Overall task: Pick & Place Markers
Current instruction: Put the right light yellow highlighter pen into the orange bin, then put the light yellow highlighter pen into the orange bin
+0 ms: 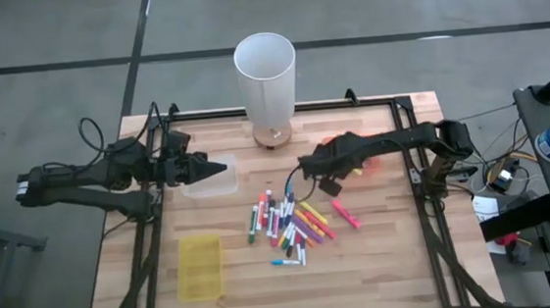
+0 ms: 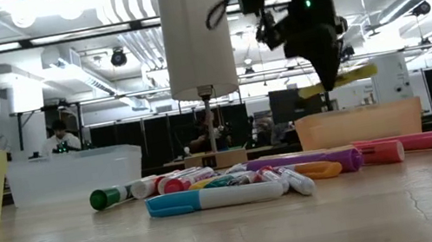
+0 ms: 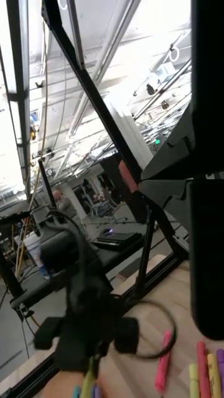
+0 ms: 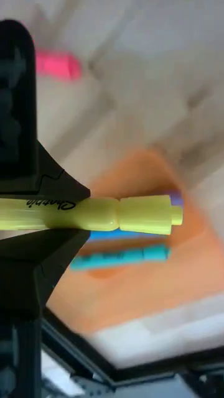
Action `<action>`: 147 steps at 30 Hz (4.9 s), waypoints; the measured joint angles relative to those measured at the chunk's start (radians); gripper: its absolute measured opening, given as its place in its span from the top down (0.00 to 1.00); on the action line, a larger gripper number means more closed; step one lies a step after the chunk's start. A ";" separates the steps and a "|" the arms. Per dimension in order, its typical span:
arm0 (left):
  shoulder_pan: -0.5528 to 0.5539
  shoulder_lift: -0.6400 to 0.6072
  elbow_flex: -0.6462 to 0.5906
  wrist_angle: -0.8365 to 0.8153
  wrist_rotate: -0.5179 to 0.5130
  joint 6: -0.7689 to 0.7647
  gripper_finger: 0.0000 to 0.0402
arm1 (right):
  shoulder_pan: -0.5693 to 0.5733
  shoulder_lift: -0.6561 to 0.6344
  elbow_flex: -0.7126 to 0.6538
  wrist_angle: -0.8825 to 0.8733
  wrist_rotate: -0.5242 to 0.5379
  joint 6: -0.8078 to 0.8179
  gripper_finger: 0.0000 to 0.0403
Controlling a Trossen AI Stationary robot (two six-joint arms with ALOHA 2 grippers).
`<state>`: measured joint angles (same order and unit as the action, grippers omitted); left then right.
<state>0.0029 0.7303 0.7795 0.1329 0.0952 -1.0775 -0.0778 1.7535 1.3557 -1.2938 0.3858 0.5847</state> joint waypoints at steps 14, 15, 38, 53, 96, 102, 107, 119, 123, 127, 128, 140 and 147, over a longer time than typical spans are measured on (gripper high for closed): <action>0.000 -0.001 0.000 0.001 -0.001 0.000 1.00 | -0.205 0.000 -0.114 0.087 0.004 -0.200 0.81; 0.000 -0.001 0.000 0.002 -0.001 0.000 1.00 | -0.211 0.000 -0.115 0.087 0.004 -0.200 0.79; 0.000 -0.001 0.000 0.001 -0.003 -0.014 1.00 | -0.172 -0.013 0.077 0.134 -0.395 -0.070 0.72; 0.000 0.000 0.000 0.001 -0.003 -0.026 1.00 | -0.004 -0.001 0.173 0.496 -0.603 0.267 0.76; 0.000 0.003 0.000 0.002 -0.002 -0.065 1.00 | 0.061 0.356 0.174 0.429 -0.539 0.206 0.70; 0.000 0.003 0.000 0.003 -0.002 -0.064 1.00 | 0.059 0.398 0.177 0.425 -0.545 0.167 0.73; 0.000 0.004 0.000 0.006 -0.002 -0.064 1.00 | 0.061 0.378 0.175 0.417 -0.589 0.171 0.76; 0.000 0.004 0.000 0.006 -0.002 -0.064 1.00 | 0.117 0.226 0.169 0.178 -0.411 0.263 0.78; 0.000 0.004 0.000 0.007 -0.002 -0.064 1.00 | 0.131 0.212 0.146 0.149 -0.348 0.317 0.78; 0.000 0.004 0.000 0.007 -0.002 -0.064 1.00 | 0.128 0.214 0.093 0.149 -0.334 0.358 0.77; 0.000 0.004 0.000 0.007 -0.002 -0.064 1.00 | 0.130 0.213 0.080 0.149 -0.337 0.363 0.76; 0.000 0.004 0.000 0.007 -0.002 -0.064 1.00 | 0.132 0.214 0.032 0.257 -0.387 0.396 0.52; 0.000 0.004 0.000 0.008 -0.002 -0.064 1.00 | 0.135 0.214 -0.013 0.369 -0.420 0.421 0.50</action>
<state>0.0032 0.7345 0.7795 0.1406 0.0933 -1.1414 0.0568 1.9675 1.3427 -0.9243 -0.0342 1.0057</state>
